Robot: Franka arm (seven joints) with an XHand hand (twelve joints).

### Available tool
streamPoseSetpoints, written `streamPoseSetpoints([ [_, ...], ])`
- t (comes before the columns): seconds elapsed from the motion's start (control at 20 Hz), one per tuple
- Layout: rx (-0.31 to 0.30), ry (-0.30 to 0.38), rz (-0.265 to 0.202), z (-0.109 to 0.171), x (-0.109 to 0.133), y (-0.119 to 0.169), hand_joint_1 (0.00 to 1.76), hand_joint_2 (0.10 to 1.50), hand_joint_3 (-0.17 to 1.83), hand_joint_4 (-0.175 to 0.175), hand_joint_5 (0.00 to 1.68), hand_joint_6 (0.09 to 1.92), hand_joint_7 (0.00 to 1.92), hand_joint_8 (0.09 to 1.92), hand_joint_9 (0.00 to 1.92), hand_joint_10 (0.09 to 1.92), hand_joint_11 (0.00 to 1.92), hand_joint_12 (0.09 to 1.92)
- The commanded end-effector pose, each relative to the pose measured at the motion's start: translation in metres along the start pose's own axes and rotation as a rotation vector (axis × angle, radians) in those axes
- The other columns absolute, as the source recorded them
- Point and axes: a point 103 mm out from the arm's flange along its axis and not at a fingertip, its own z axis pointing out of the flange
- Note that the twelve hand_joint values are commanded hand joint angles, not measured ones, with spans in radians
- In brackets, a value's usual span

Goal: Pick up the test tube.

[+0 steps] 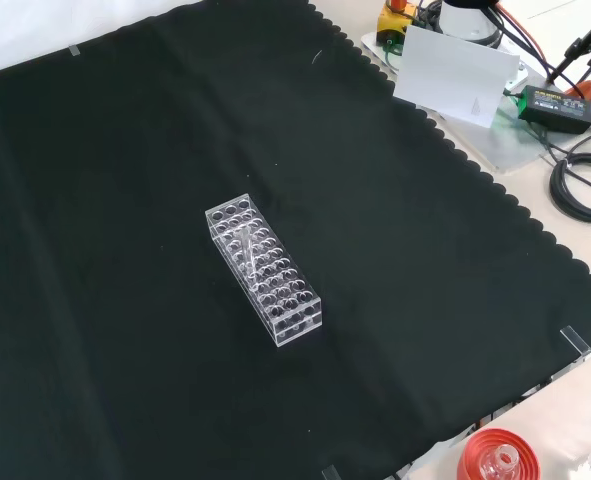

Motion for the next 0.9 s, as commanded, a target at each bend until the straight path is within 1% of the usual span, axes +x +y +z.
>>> streamPoseSetpoints([
  [0.05, 0.075, -0.009, -0.074, 0.017, 0.018, 0.048, 0.66, 0.81, 0.33, -0.082, 0.20, 0.09, 0.08, 0.77, 0.00, 0.87, 0.00, 1.18],
  [0.15, 0.096, 0.005, -0.087, 0.023, 0.021, 0.058, 0.67, 0.81, 0.33, -0.082, 0.21, 0.09, 0.09, 0.78, 0.00, 0.89, 0.00, 1.21],
  [0.55, 0.162, -0.013, -0.154, 0.043, 0.041, 0.091, 0.69, 0.81, 0.33, -0.082, 0.23, 0.09, 0.15, 0.77, 0.02, 0.95, 0.00, 1.27],
  [0.9, 0.239, -0.020, -0.190, 0.072, 0.057, 0.119, 0.71, 0.80, 0.34, -0.084, 0.25, 0.09, 0.20, 0.77, 0.07, 0.96, 0.00, 1.32],
])
